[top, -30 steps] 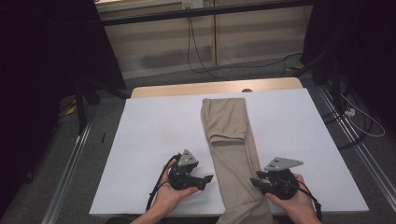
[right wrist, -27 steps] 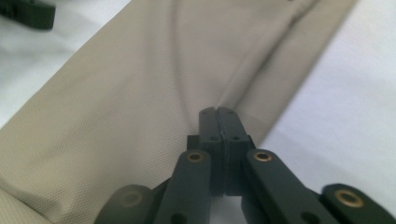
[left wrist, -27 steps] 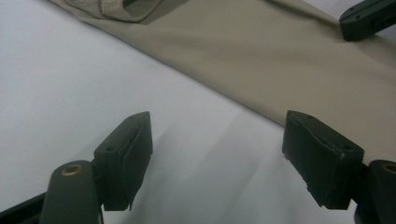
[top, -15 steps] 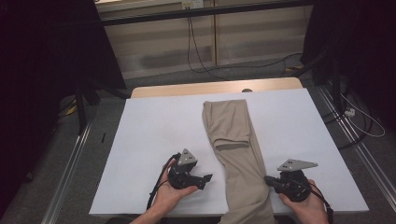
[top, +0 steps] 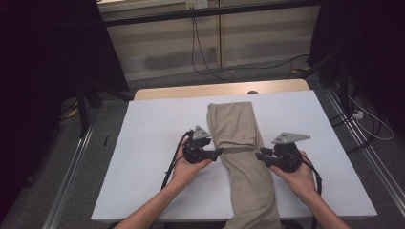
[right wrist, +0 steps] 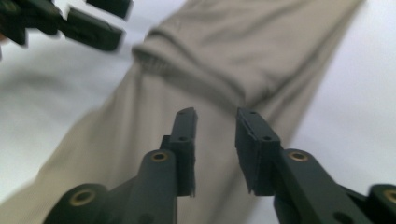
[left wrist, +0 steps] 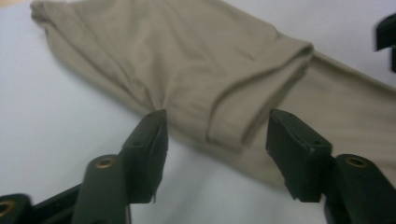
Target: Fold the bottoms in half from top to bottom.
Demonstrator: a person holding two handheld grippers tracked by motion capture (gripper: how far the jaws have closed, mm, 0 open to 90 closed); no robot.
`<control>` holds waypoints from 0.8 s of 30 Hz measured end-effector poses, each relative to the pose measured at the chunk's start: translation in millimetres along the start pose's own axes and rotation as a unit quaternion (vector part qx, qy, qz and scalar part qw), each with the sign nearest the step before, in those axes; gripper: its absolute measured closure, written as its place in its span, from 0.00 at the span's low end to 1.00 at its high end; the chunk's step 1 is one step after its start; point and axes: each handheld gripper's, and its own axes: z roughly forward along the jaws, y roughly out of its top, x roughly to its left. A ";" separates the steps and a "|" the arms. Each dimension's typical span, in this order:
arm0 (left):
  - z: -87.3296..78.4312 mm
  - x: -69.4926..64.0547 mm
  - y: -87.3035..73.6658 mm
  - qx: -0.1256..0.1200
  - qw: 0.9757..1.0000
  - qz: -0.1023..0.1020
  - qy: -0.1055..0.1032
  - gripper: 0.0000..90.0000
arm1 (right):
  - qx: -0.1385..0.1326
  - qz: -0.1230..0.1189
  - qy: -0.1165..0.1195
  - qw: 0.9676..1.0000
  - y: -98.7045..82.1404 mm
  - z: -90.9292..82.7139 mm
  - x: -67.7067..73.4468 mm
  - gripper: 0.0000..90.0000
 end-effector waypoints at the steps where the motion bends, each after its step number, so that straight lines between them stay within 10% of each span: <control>1: 3.8 2.5 2.8 -0.002 1.000 0.003 0.002 0.46 | -0.002 -0.005 -0.005 1.000 6.0 7.8 -2.8 0.70; 10: 26.2 7.5 -1.8 0.027 0.999 0.008 -0.018 0.36 | -0.002 -0.031 0.012 0.999 16.6 49.1 -12.1 0.61; 15: 28.8 7.0 -2.1 0.023 1.000 0.001 -0.006 0.64 | -0.002 -0.044 0.015 0.999 13.8 51.7 -10.0 0.51; 21: 22.9 9.4 -1.7 0.021 0.999 -0.013 -0.028 0.63 | 0.005 -0.079 0.005 0.997 10.4 51.4 -5.2 0.64; 24: 14.8 5.1 0.3 0.018 0.998 0.012 -0.053 0.55 | 0.007 -0.080 0.003 0.997 7.6 52.2 -7.9 0.68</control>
